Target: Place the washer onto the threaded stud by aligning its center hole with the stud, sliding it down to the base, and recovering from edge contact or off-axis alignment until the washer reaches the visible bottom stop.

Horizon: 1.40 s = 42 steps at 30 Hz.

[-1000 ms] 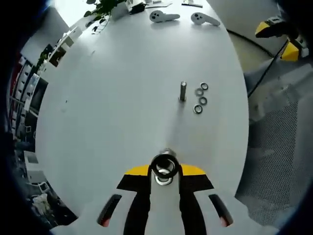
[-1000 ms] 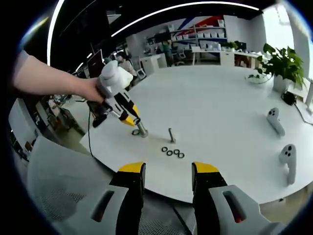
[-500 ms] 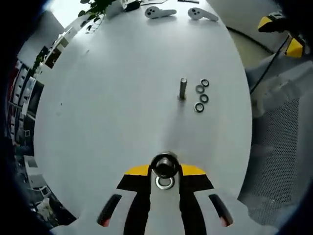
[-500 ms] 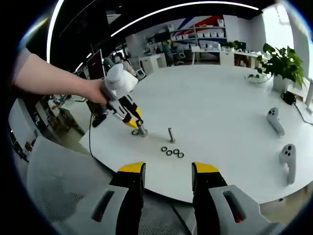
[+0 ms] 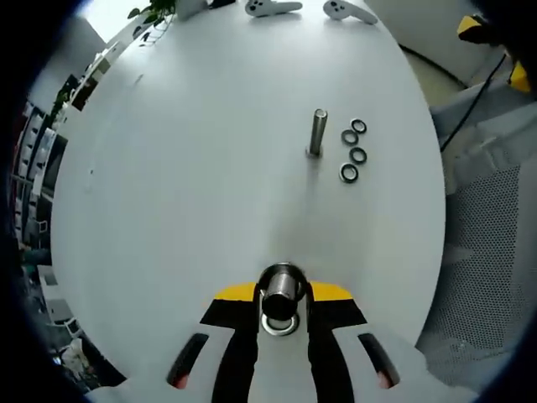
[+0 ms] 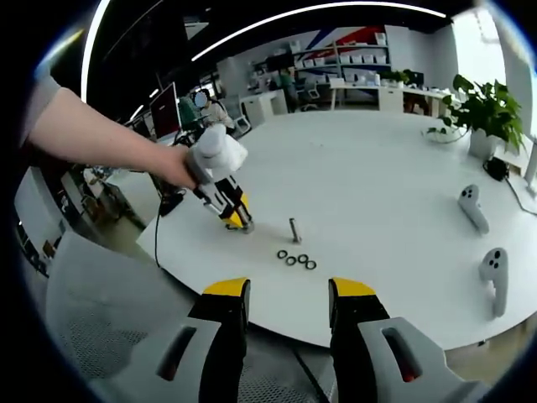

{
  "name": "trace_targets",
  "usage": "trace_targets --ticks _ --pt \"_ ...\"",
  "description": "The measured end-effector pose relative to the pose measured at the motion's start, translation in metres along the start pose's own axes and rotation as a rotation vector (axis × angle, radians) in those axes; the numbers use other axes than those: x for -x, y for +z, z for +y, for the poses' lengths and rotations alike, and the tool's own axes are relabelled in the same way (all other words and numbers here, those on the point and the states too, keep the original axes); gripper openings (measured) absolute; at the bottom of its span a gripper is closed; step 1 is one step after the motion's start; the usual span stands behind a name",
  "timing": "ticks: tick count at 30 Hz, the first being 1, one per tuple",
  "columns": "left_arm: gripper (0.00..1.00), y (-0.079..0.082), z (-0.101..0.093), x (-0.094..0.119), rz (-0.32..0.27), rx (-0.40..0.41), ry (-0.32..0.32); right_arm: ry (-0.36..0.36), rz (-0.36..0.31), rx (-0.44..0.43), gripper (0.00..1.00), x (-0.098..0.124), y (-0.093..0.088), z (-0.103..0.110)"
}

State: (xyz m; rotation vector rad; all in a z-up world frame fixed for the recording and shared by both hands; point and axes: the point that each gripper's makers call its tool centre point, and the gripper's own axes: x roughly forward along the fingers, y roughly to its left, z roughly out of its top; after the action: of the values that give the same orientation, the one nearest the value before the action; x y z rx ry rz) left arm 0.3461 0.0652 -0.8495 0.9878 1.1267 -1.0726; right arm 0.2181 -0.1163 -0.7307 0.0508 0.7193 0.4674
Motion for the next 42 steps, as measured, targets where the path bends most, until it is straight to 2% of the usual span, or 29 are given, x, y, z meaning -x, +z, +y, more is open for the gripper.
trace_targets --ticks 8,18,21,29,34,42 --pt "0.19 -0.001 -0.002 -0.007 0.006 0.003 0.001 -0.001 -0.001 -0.002 0.39 0.0 0.0 0.0" --pt "0.21 0.0 -0.002 -0.006 -0.019 0.031 -0.002 -0.002 -0.002 -0.002 0.39 0.0 0.0 0.0" --pt "0.25 -0.003 0.0 -0.006 -0.018 0.035 0.011 -0.001 -0.001 -0.002 0.39 0.0 0.0 0.0" --pt "0.25 -0.007 0.001 0.009 -0.042 0.093 0.036 0.003 -0.003 0.006 0.39 0.0 0.001 0.001" --pt "0.25 -0.018 -0.003 0.022 -0.043 0.123 0.055 0.011 0.006 0.01 0.39 -0.001 0.0 0.002" --pt "0.25 -0.039 -0.009 0.042 -0.072 0.23 0.083 0.018 0.009 0.015 0.39 -0.001 0.0 0.003"
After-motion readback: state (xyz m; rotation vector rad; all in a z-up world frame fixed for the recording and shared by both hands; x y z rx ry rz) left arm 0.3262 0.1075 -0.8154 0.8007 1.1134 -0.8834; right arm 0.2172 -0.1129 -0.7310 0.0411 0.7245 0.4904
